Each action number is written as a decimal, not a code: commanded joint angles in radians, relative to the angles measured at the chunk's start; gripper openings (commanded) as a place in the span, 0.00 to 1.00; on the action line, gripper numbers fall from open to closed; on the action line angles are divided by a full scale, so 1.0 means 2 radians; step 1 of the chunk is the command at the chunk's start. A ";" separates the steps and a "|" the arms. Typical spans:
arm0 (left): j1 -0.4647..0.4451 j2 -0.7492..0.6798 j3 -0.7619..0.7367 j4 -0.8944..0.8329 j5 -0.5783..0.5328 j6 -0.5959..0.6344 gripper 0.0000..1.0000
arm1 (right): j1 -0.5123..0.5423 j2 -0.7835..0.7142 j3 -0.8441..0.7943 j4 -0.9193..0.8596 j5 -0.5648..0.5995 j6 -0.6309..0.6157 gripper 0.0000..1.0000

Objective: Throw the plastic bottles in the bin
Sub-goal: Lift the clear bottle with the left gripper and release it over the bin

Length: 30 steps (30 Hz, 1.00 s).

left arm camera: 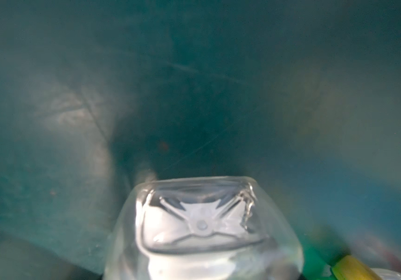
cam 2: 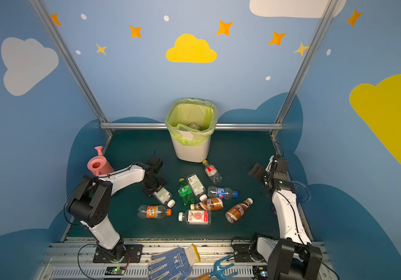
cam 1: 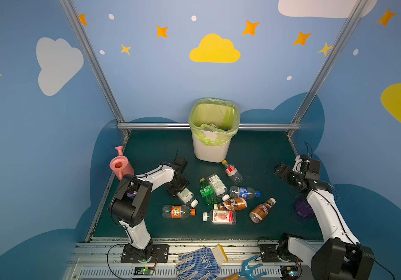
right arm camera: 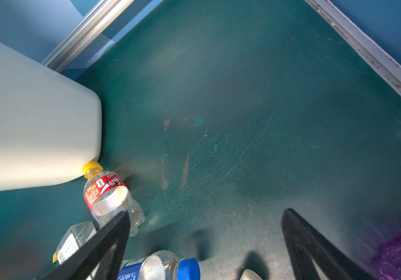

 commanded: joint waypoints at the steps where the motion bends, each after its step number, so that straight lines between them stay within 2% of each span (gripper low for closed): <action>1: 0.012 0.005 0.002 0.024 0.010 0.006 0.58 | -0.005 -0.009 -0.006 0.003 -0.006 0.004 0.97; 5: 0.029 -0.020 0.018 0.032 0.006 0.020 0.48 | -0.006 -0.007 -0.006 0.006 -0.006 0.003 0.97; 9: 0.060 -0.064 0.059 0.028 0.003 0.042 0.48 | -0.008 0.002 -0.004 0.013 -0.010 0.004 0.97; 14: 0.127 -0.144 0.167 0.055 -0.010 0.084 0.51 | -0.008 0.020 0.014 0.010 -0.024 0.005 0.96; 17: 0.155 -0.182 0.261 0.094 -0.051 0.131 0.54 | -0.008 0.025 0.024 0.009 -0.036 0.001 0.95; 20: 0.159 -0.193 0.348 0.127 -0.099 0.175 0.56 | -0.008 0.019 0.027 0.008 -0.035 0.004 0.95; 23: 0.157 -0.180 0.389 0.163 -0.095 0.183 0.56 | -0.008 0.002 0.020 0.013 -0.024 0.015 0.95; 26: 0.130 -0.130 0.409 0.187 -0.075 0.173 0.56 | -0.008 -0.013 0.014 0.021 -0.023 0.017 0.95; 28: 0.083 -0.059 0.452 0.177 -0.065 0.183 0.58 | -0.008 -0.017 0.014 0.023 -0.032 0.016 0.95; 30: 0.045 0.040 0.555 0.123 -0.043 0.194 0.62 | -0.008 -0.015 0.017 0.021 -0.041 0.017 0.95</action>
